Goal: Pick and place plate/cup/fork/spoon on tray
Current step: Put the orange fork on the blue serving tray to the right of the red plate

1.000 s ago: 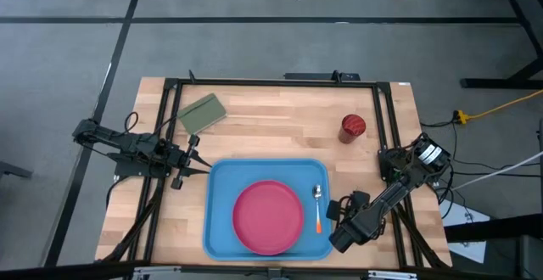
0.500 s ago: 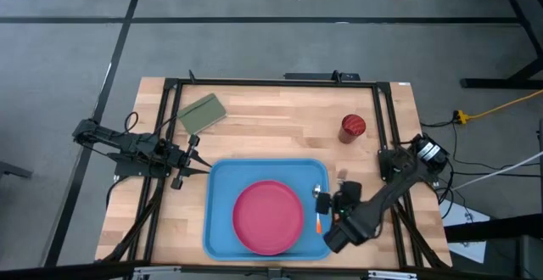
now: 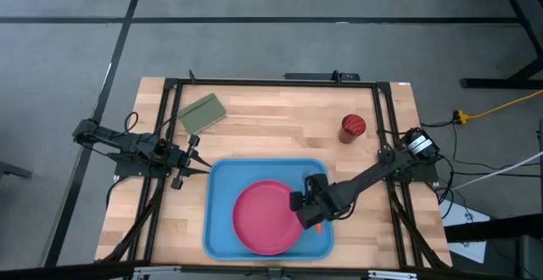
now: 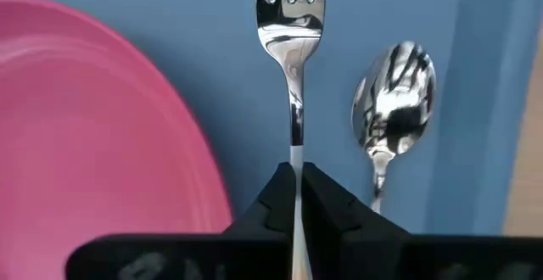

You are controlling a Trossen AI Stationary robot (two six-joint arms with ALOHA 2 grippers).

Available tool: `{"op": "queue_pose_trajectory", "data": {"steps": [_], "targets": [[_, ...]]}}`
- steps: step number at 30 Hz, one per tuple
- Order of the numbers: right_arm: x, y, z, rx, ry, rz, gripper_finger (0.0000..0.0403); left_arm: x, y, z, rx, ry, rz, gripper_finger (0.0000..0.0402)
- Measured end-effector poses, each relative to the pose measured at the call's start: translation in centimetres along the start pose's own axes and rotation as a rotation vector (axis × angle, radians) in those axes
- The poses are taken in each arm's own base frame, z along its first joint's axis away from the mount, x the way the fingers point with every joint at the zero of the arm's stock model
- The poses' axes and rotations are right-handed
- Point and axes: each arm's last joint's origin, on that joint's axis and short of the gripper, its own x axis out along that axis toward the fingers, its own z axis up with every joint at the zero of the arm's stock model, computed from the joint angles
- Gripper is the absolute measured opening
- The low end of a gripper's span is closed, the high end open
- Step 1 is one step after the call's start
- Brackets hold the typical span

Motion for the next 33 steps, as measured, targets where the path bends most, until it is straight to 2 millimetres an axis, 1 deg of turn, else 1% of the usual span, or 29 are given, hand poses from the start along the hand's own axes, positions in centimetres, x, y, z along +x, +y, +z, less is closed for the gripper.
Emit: {"op": "queue_pose_trajectory", "data": {"steps": [4, 10, 15, 19, 24, 33], "targets": [[0.6, -0.3, -0.6, 0.069, 0.024, 0.024, 0.0012, 0.0, 0.0, 0.0, 0.0, 0.0, 0.0, 0.0083], [1.6, -0.3, -1.7, 0.077, 0.083, -0.032, 0.0012, 0.0, 0.0, 0.0, 0.0, 0.0, 0.002, 0.0083], [1.7, -0.2, -1.8, 0.068, 0.09, -0.03, 0.0012, 0.0, 0.0, 0.0, 0.0, 0.0, 0.003, 0.0083], [1.6, -0.1, -1.8, 0.002, 0.1, -0.021, 0.0019, 0.0, 0.0, 0.0, 0.0, 0.0, 0.003, 0.0083], [1.6, -0.2, -1.8, 0.001, 0.095, -0.031, 0.0039, 0.0, 0.0, 0.0, 0.0, 0.0, 0.003, 0.0083], [1.6, -0.1, -1.8, 0.029, 0.094, -0.019, 0.0043, 0.0, 0.0, 0.0, 0.0, 0.0, 0.003, 0.0083]]}}
